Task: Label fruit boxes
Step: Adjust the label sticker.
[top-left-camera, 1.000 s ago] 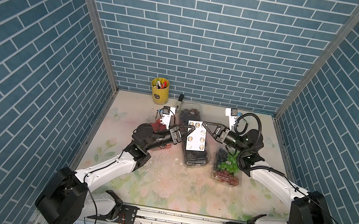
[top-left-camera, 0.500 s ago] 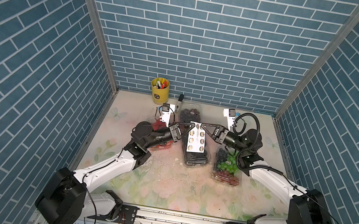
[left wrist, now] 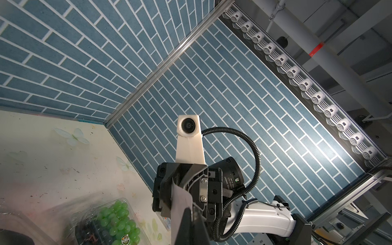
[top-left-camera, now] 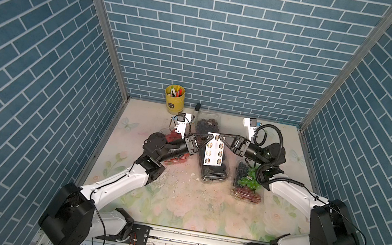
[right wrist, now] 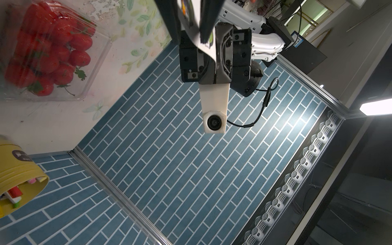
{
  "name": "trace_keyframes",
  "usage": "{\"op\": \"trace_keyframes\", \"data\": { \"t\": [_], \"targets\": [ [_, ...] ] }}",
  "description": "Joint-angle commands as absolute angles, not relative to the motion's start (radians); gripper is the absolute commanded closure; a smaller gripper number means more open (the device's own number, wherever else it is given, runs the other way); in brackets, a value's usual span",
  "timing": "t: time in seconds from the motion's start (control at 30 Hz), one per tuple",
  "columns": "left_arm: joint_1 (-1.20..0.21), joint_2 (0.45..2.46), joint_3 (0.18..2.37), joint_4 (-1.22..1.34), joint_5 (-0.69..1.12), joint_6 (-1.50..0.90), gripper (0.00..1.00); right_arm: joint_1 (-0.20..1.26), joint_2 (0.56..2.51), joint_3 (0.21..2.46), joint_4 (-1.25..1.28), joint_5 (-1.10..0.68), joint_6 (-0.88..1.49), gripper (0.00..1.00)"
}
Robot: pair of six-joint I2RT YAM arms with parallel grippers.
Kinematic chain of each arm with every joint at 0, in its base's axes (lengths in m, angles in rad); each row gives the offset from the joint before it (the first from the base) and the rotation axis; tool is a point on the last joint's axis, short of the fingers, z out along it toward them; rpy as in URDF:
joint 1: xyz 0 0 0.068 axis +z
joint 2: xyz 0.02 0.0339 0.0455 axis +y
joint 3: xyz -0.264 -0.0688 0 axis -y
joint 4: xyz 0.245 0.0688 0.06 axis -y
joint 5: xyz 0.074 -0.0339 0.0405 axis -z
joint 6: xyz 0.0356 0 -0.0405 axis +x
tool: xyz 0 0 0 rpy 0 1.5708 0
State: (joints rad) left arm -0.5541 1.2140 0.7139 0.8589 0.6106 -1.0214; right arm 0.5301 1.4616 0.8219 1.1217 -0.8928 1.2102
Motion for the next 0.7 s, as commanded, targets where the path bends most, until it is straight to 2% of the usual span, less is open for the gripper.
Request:
{"op": "trace_keyframes", "data": {
  "t": [0.0, 0.3, 0.47, 0.67],
  "targets": [
    [-0.551, 1.219, 0.735, 0.894, 0.624, -1.018, 1.0, 0.531, 1.472, 0.865, 1.228, -0.923, 1.281, 0.84],
    [-0.543, 1.228, 0.734, 0.892, 0.615, -1.021, 1.0, 0.541, 1.479, 0.867, 1.246, -0.952, 1.293, 0.91],
    [-0.542, 1.226, 0.733, 0.89, 0.612, -1.021, 1.0, 0.548, 1.481, 0.872, 1.247, -0.961, 1.292, 0.99],
    [-0.542, 1.232, 0.733, 0.896, 0.614, -1.024, 1.0, 0.555, 1.477, 0.873, 1.262, -0.965, 1.292, 1.0]
  ]
}}
